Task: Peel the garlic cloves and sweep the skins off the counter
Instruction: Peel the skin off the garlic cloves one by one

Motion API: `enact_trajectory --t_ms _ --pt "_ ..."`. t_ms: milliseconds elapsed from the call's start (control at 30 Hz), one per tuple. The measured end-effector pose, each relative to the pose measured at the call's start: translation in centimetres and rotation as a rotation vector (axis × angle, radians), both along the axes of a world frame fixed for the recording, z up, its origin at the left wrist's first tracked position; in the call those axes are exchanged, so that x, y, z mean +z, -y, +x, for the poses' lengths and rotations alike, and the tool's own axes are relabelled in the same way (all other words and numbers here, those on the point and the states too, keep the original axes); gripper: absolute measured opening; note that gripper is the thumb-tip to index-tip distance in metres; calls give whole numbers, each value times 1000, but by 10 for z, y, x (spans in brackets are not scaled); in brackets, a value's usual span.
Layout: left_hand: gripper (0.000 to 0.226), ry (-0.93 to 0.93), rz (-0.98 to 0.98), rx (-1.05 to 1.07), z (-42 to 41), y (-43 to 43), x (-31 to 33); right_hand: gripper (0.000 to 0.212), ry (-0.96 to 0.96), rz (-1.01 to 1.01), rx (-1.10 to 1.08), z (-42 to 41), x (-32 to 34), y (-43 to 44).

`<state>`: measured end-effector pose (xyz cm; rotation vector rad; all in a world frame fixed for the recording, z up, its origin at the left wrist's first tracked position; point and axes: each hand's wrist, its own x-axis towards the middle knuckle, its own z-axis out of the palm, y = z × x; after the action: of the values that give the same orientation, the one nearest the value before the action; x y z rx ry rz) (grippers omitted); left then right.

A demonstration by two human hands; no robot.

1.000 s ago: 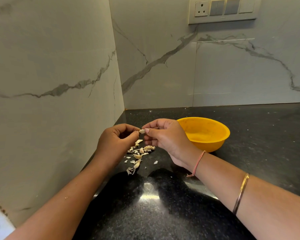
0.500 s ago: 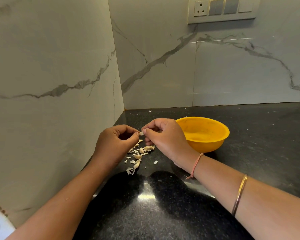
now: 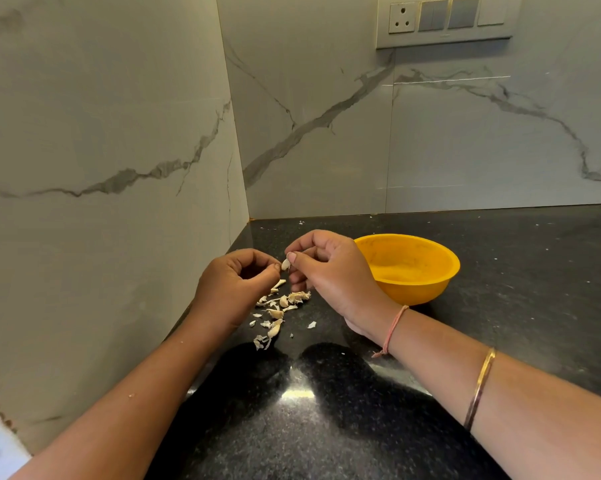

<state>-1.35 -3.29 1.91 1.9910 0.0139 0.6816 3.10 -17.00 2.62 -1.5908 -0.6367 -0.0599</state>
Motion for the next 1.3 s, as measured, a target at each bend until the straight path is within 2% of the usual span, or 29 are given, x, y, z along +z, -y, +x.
enact_trajectory --t_ms 100,233,333,433,633,767,900,967,1100,1300 --pt "19 -11 -35 -14 0 -1 0 16 93 -76 -48 2 -3 -1" --pt "19 -14 -82 -21 0 -1 1 33 328 -289 -92 1 -7 -2" --pt "19 -18 -111 -28 0 -1 2 27 401 -300 -102 1 -8 -2" --pt "16 -22 -128 1 1 -2 2 18 329 -219 -106 4 -7 -1" --pt "15 -35 -81 53 1 -1 2 17 53 -72 16 3 -5 -1" --pt "17 -43 -44 64 2 -2 0 15 -174 115 122 1 -3 -3" --pt "14 -85 -13 54 4 -2 -2 12 -317 243 183 1 0 -4" --pt "13 -73 -13 44 3 -3 -1 12 -365 269 191 2 0 -4" --pt "25 -24 -97 34 1 -2 1 12 -412 301 187 3 -1 -3" --pt "9 11 -215 -76 -4 4 4 10 -375 279 149 1 -3 -4"
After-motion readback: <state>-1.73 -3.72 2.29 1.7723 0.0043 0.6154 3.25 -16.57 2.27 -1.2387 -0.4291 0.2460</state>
